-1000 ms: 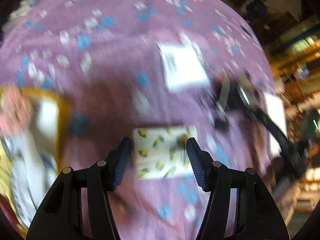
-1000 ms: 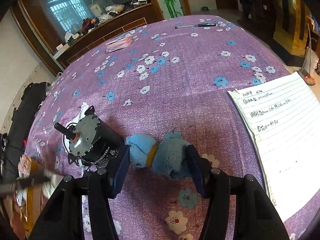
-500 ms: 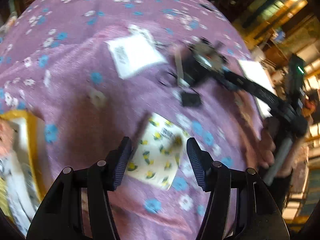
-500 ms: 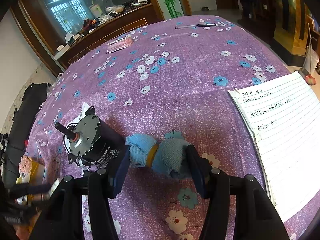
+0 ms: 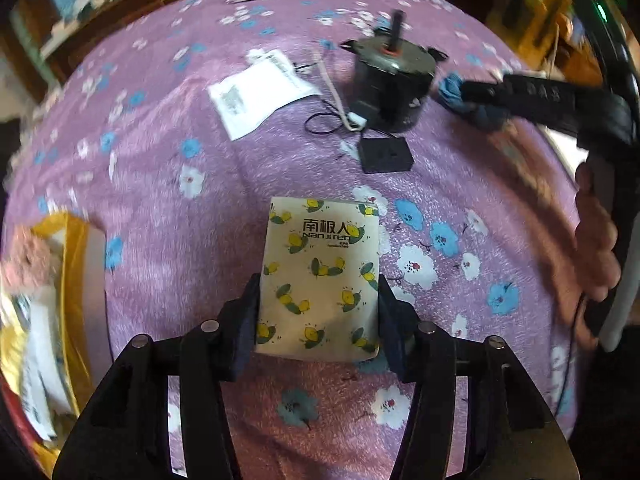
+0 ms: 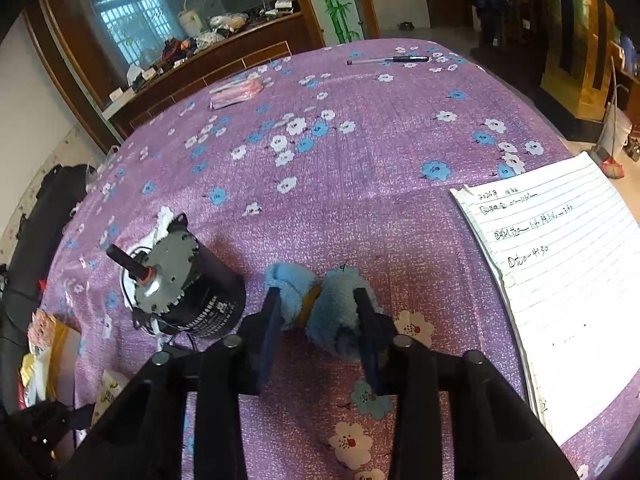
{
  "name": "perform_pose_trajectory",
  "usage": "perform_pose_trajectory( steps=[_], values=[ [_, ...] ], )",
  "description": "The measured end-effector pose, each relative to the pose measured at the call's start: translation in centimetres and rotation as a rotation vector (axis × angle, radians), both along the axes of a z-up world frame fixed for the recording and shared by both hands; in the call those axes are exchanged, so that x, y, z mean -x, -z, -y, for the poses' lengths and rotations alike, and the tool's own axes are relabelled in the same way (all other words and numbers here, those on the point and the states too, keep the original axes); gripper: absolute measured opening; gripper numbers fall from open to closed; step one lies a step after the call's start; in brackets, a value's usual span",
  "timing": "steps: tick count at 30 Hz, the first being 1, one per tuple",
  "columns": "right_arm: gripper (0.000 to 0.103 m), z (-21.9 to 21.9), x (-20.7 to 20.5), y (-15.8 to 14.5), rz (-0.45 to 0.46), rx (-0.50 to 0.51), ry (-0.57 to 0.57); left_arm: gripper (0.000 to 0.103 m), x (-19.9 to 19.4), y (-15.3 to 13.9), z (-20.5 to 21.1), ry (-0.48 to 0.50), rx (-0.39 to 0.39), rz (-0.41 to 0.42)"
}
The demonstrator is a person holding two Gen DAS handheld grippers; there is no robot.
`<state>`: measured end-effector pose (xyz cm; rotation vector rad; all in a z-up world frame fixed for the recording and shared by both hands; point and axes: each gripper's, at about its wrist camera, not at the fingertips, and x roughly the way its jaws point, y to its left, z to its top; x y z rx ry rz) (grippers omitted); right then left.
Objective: Organize soft objects
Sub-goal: 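Grasp the white tissue pack with the left tool while the right tool grasps the blue plush, then carry the tissue pack and blue plush over the foam box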
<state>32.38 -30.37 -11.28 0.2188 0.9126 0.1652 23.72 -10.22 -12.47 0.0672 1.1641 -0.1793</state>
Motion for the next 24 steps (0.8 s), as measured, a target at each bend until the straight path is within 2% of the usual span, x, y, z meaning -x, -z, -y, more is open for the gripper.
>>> perform_pose_trajectory(
  steps=[5,10,12,14,18,22,24],
  values=[
    [0.026,0.4,0.5,-0.9,0.052,-0.046,0.000,0.050,2.9,-2.4,-2.5,-0.045,0.116,0.055],
    [0.025,-0.4,0.8,-0.8,0.086,0.001,-0.002,0.050,6.4,-4.3,-3.5,-0.062,0.231,0.068],
    [0.025,-0.2,1.5,-0.8,0.098,-0.019,0.000,0.050,8.3,-4.6,-4.1,-0.073,0.265,0.064],
    [0.025,0.4,4.3,-1.2,0.083,-0.093,0.045,0.050,11.0,-5.4,-5.2,-0.070,0.295,0.065],
    [0.025,-1.0,12.6,-2.8,0.117,-0.289,-0.006,0.050,14.6,-7.0,-7.8,-0.074,0.332,0.107],
    [0.025,-7.6,19.0,-5.1,0.158,-0.273,-0.174,0.050,17.6,-8.5,-11.0,-0.116,0.333,0.166],
    [0.025,-10.6,20.4,-5.9,0.152,-0.263,-0.255,0.051,19.0,-9.4,-12.6,-0.157,0.322,0.214]
  ],
)
